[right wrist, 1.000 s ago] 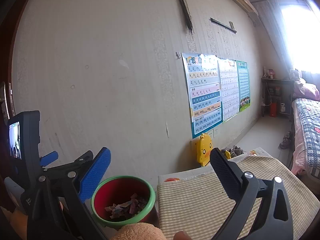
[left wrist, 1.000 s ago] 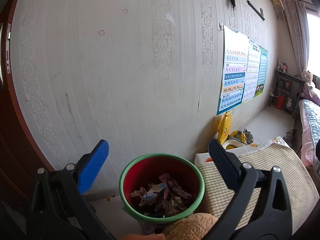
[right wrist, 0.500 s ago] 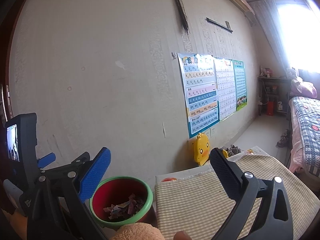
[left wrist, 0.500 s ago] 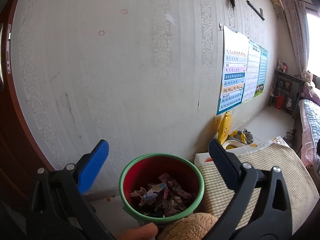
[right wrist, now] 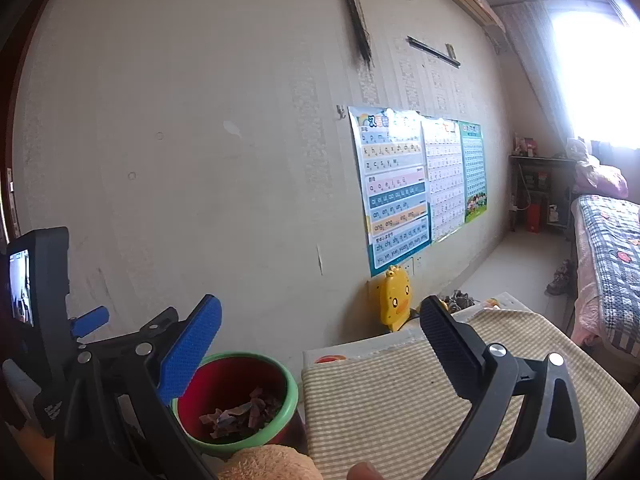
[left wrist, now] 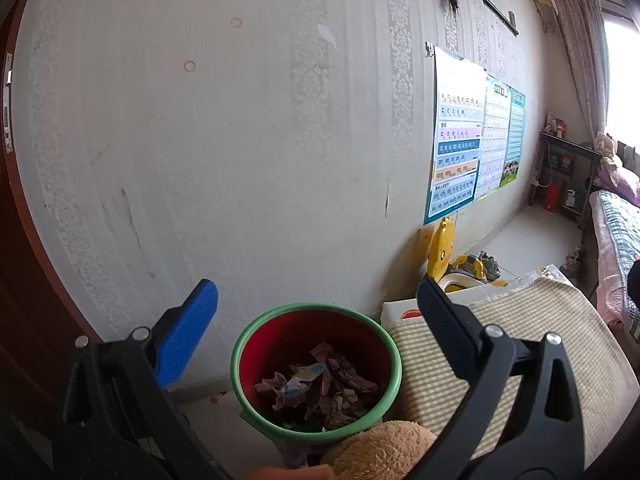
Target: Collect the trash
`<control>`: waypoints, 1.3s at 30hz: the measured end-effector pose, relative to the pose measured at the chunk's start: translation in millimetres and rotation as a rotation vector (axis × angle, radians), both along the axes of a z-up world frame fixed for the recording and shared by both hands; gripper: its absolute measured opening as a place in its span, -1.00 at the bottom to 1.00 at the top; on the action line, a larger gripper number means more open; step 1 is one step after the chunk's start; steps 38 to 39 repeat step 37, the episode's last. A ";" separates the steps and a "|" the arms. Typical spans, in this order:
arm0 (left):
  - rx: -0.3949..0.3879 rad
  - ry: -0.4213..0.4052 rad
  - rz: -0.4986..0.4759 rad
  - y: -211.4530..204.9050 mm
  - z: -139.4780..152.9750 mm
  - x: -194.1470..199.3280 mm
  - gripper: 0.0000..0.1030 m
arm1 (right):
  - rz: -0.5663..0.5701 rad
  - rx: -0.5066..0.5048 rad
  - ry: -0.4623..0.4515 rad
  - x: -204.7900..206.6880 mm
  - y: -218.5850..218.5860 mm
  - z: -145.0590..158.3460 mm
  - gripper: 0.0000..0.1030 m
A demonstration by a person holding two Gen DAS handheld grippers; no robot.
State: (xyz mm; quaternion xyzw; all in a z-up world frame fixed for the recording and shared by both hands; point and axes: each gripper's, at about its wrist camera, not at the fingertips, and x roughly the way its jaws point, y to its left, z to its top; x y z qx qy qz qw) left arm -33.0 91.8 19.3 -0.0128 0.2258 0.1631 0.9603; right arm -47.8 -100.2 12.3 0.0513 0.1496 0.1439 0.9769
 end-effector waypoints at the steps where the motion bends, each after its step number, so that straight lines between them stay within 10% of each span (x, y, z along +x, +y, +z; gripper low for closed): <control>1: 0.000 0.000 -0.003 -0.7 0.1 -0.1 0.90 | -0.006 0.000 0.003 0.4 -0.9 -0.4 0.86; 26: 0.005 0.034 -0.049 -19.1 -9.1 12.3 0.90 | -0.074 0.016 0.052 16.3 -22.1 -14.2 0.86; 39: -0.076 0.232 -0.314 -113.1 -97.4 72.4 0.90 | -0.412 0.005 0.291 66.4 -124.4 -118.5 0.86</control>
